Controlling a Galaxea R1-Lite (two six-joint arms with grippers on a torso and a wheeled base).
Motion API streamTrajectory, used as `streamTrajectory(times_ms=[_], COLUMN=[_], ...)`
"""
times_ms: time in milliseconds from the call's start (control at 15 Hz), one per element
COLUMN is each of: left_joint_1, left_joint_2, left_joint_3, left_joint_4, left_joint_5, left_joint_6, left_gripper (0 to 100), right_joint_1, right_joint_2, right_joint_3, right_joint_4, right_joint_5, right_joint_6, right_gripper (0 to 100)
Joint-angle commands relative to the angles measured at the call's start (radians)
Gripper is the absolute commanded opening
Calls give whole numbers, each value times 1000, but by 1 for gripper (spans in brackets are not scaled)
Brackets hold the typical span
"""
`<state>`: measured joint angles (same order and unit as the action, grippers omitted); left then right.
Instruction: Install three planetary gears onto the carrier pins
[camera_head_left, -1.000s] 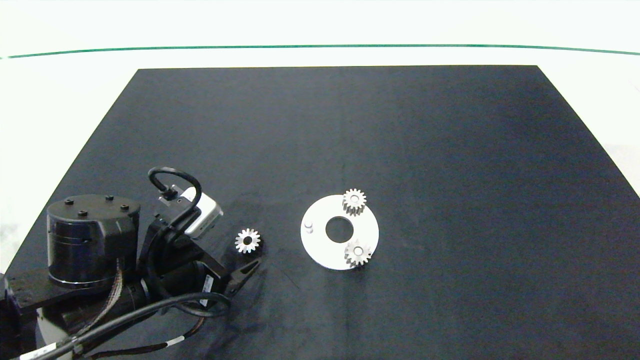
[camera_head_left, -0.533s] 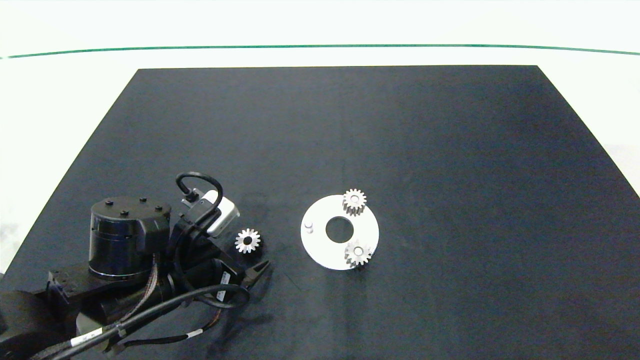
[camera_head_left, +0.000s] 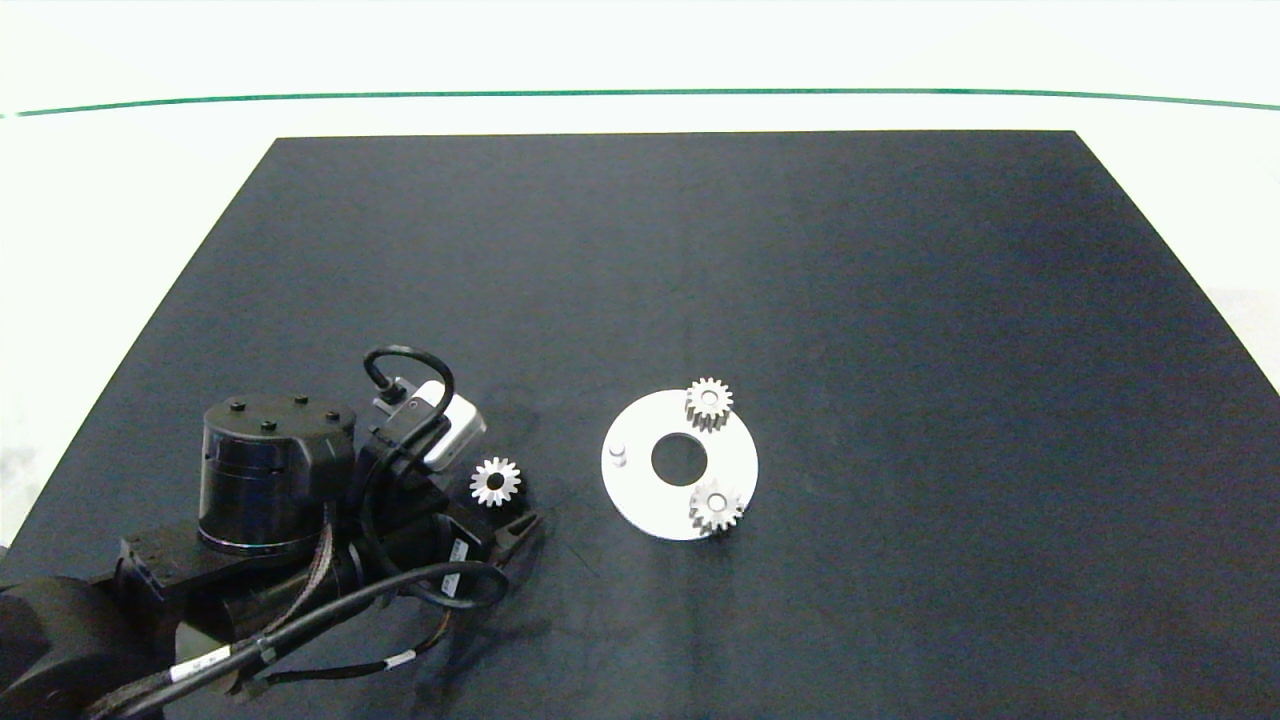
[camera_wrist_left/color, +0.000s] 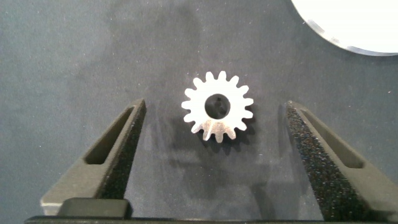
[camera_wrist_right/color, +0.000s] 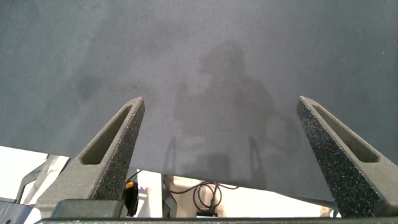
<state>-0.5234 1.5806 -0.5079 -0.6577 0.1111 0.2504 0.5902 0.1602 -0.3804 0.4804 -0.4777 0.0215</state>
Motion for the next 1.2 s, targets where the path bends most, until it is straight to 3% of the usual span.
streamTrajectory(times_ms=[67,1200], left_joint_1=[-1,2], left_joint_2=[5,47], left_joint_3=[-1,0], left_joint_4=[-7,-63], left_joint_5=[1,2], left_joint_6=[0,0], left_gripper=[83,49], right_joint_1=[0,0], right_joint_2=[-1,-5], right_joint_3=[-2,-9], right_joint_4=[3,3], right_joint_5=[-4,-4], right_joint_6=[0,0], right_gripper=[100,100])
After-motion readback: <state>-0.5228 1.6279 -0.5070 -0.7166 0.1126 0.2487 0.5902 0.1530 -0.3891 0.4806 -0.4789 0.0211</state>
